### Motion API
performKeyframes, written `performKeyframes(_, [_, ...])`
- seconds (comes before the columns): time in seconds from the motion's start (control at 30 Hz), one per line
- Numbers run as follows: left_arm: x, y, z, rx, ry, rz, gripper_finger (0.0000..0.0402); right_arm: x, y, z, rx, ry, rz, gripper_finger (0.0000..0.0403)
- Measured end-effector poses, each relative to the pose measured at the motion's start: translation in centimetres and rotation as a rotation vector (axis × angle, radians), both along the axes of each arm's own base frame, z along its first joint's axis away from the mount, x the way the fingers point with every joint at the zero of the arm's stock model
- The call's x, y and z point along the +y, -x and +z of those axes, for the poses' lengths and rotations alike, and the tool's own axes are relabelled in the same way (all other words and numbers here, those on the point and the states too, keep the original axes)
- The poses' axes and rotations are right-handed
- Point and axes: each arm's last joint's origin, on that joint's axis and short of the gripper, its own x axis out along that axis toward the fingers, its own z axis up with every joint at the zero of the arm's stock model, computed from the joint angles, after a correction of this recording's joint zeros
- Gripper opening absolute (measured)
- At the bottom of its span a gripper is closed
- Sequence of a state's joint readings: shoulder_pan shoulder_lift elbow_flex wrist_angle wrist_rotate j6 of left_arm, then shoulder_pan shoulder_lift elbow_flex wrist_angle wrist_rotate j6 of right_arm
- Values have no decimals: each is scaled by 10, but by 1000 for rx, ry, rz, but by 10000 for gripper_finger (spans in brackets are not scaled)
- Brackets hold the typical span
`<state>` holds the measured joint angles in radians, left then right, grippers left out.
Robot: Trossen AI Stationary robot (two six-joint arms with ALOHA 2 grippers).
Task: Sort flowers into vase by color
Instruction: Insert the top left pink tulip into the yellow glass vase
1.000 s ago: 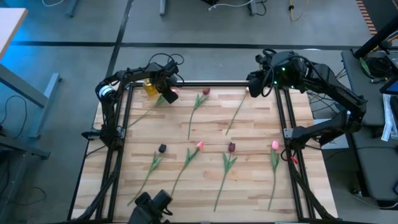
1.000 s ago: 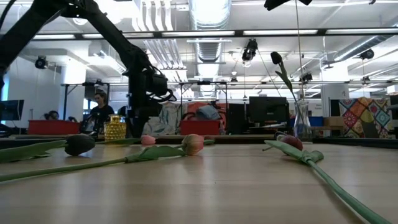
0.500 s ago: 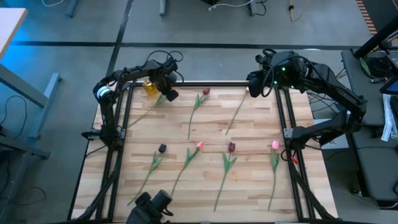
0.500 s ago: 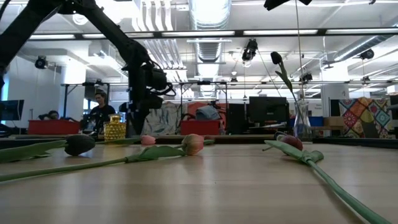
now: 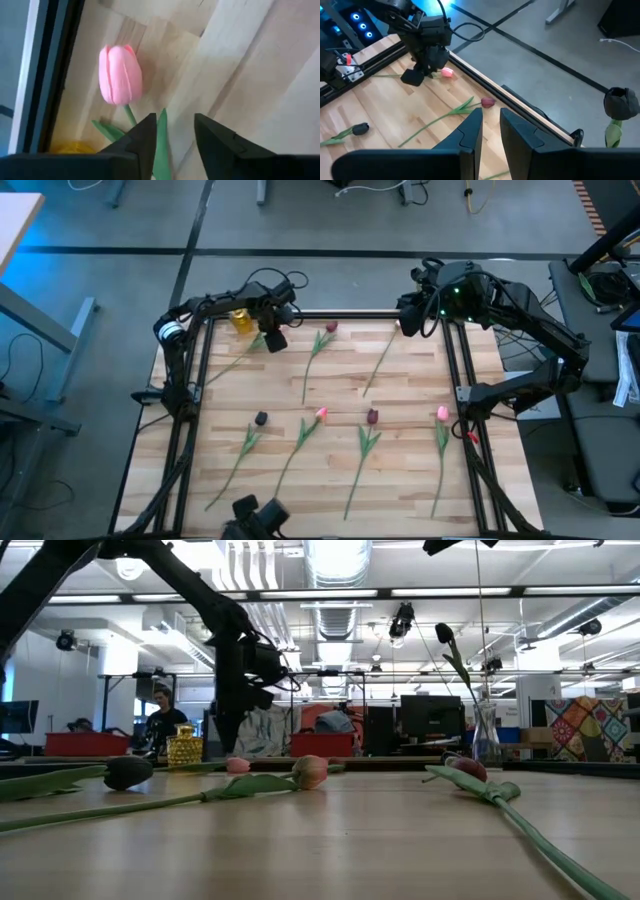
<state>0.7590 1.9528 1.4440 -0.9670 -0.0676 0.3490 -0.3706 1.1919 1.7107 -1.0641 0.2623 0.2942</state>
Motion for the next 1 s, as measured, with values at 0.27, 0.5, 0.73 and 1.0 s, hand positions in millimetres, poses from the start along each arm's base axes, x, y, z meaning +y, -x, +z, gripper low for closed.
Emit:
performKeyframes(0.27, [6,2,-12,61,-17,35,143,0,0,0,2,1,1,59])
performKeyframes(0.5, [13,3,-22,73,-27,50,144,0,-1,0,2,-1,0,59])
performKeyframes(0.73, [18,4,-38,125,-26,75,144,0,-1,0,1,-1,-1,59])
performKeyframes(1.0, [18,4,-39,122,-17,79,117,0,-1,0,1,-1,0,59])
